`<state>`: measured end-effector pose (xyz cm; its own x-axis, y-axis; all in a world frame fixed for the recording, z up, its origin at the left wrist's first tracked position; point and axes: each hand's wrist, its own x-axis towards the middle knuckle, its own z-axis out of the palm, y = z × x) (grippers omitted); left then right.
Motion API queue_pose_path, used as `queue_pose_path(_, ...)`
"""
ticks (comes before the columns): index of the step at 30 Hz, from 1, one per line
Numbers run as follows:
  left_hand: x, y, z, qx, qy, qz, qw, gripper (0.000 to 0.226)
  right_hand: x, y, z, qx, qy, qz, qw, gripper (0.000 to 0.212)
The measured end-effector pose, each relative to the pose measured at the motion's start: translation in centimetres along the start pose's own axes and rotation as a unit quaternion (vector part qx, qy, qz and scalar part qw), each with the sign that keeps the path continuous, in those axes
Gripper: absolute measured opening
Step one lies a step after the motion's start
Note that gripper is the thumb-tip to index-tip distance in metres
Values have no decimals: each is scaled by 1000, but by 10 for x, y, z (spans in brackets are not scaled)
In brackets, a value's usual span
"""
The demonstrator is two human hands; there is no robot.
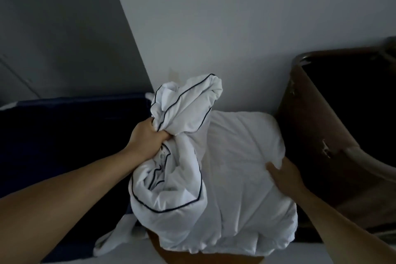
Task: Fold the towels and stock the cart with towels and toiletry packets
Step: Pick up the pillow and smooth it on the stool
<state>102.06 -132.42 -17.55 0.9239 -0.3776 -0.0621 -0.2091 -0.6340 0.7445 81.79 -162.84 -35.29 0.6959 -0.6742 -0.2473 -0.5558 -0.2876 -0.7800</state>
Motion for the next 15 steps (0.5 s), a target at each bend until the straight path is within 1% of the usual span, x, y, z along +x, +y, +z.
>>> queue_pose_path(3, -1, -17, 3, 19, 15, -30, 999, 8, 15, 46, 30, -70, -62, 62, 994, 62)
queue_pose_path(5, 3, -20, 3, 29, 22, -44, 998, 7, 23, 62, 44, -79, -91, 96, 988, 70)
queue_pose_path(7, 7, -17, 8, 37, 17, -50, 998, 8, 28, 60, 49, -84, -84, 119, 986, 81)
queue_pose_path(8, 7, -14, 13, 42, 10, -52, 998, 8, 30, 56, 49, -96, -66, 109, 987, 89)
queue_pose_path(9, 8, -11, 19, 48, 1, -53, 997, 8, 32, 51, 49, -117, -49, 81, 989, 97)
queue_pose_path(11, 9, -7, 30, 57, -11, -53, 997, 8, 37, 36, 48, -196, -34, -25, 980, 107)
queue_pose_path(12, 11, -7, 33, 57, -13, -52, 997, 8, 43, 24, 49, -235, -33, -81, 968, 106)
queue_pose_path(13, 12, -7, 33, 54, -13, -52, 997, 8, 51, 10, 52, -247, -37, -125, 960, 101)
queue_pose_path(15, 16, -8, 27, 49, -14, -56, 997, 10, 69, -24, 60, -221, -71, -174, 957, 88)
